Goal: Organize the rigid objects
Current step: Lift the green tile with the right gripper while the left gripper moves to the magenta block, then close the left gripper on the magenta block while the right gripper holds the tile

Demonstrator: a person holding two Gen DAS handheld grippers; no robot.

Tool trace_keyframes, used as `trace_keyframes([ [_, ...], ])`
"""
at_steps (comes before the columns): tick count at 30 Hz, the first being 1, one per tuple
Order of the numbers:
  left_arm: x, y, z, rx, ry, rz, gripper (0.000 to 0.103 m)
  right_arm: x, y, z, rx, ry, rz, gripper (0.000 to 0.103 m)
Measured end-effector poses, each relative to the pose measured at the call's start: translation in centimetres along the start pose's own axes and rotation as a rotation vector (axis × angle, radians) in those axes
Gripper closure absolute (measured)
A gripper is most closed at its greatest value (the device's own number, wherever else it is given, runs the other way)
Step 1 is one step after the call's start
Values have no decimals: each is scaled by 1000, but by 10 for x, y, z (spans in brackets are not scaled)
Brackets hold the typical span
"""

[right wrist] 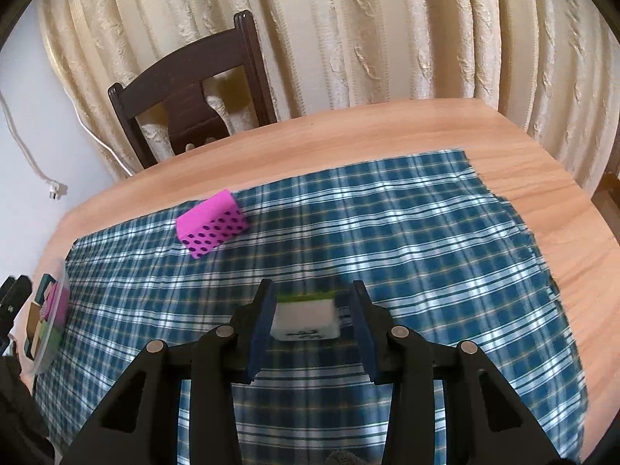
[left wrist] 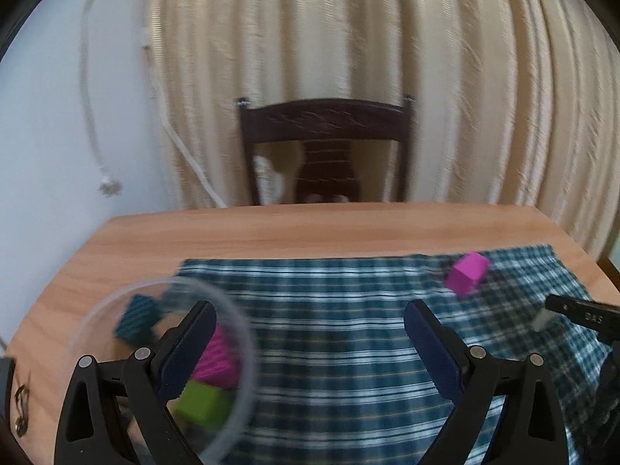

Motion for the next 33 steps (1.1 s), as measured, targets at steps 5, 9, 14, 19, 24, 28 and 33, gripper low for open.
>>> trace_keyframes([
  [5, 46, -21, -5, -44, -72, 74, 3, 7, -1, 1, -6, -3, -25, 63],
  [9, 74, -37, -13, -60, -110, 106, 3, 0, -1, 4, -10, 11, -49, 63],
  [14, 112, -57, -24, -67, -173, 159, 3, -9, -6, 8, -15, 37, -47, 61],
  [19, 142, -81, -23, -108, -217, 208, 3, -10, -15, 15, -41, 43, -28, 59],
  [24, 161, -105, -15, -146, -268, 204, 8, -16, -18, 19, -49, 68, -36, 59],
  [28, 168, -121, -9, -199, -279, 209, 25, -17, -18, 20, -49, 66, -39, 60],
  [33, 175, -128, -3, -235, -273, 244, 42, -16, -17, 19, -49, 67, -38, 60],
])
Point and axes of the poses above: each gripper's, at about its wrist camera, not at the fingertips, and y roughly against the way its jaws point, x to its right, z to its underside, the point moved 9 cm from there along -y, roughly the way its jaws point, and after that the axes turned 1 degree about -y, right-handed, at the moved point
